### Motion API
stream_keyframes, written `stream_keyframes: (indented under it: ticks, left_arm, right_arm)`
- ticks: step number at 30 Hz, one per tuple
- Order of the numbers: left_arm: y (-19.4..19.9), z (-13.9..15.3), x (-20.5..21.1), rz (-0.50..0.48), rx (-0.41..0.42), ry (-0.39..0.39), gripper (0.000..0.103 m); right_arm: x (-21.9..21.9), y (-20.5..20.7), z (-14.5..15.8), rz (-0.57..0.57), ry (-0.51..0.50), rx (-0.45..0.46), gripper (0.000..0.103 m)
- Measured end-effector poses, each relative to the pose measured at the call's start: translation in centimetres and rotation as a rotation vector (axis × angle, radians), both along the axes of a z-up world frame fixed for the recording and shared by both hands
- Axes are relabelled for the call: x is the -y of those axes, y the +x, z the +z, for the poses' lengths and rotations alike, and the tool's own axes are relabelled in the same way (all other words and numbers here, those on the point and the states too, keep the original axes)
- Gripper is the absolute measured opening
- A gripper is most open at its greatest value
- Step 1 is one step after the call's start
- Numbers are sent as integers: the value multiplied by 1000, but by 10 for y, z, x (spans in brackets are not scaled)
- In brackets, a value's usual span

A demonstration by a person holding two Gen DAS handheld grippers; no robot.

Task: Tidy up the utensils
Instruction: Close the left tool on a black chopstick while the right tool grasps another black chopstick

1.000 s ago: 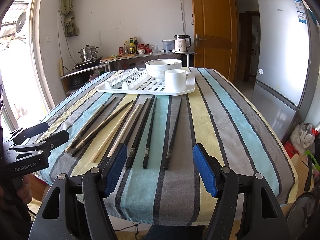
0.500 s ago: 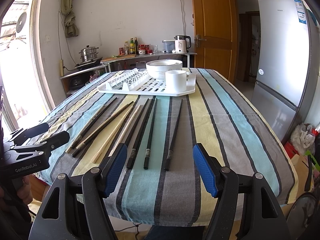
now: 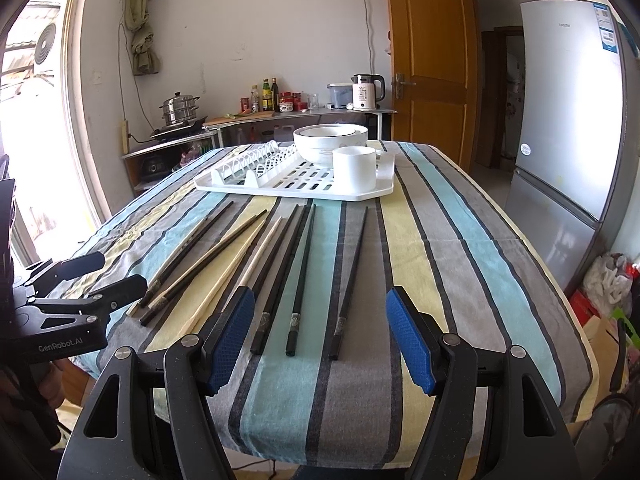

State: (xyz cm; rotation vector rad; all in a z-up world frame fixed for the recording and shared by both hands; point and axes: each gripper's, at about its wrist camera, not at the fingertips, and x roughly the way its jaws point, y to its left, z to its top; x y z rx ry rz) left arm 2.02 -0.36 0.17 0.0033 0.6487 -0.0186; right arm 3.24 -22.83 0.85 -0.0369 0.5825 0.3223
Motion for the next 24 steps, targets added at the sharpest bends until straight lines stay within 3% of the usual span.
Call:
stream_keyframes:
  ticks: [6, 10, 16, 19, 24]
  left_arm:
    - [31, -4, -9, -17, -51, -7, 87]
    - [55, -4, -15, -13, -85, 11, 75]
    - [104, -9, -31, -40, -160, -26, 75]
    - [129, -13, -36, -45, -190, -24, 66]
    - [165, -16, -38, -65, -228, -19, 61]
  right_arm:
    - [-6, 24, 2, 19, -16, -7, 69]
    - [-9, 44, 4, 20, -29, -14, 69]
    - [-12, 82, 0, 20, -42, -63, 69]
    - [-12, 104, -3, 17, -45, -96, 64]
    - [-10, 141, -12, 7, -68, -169, 52]
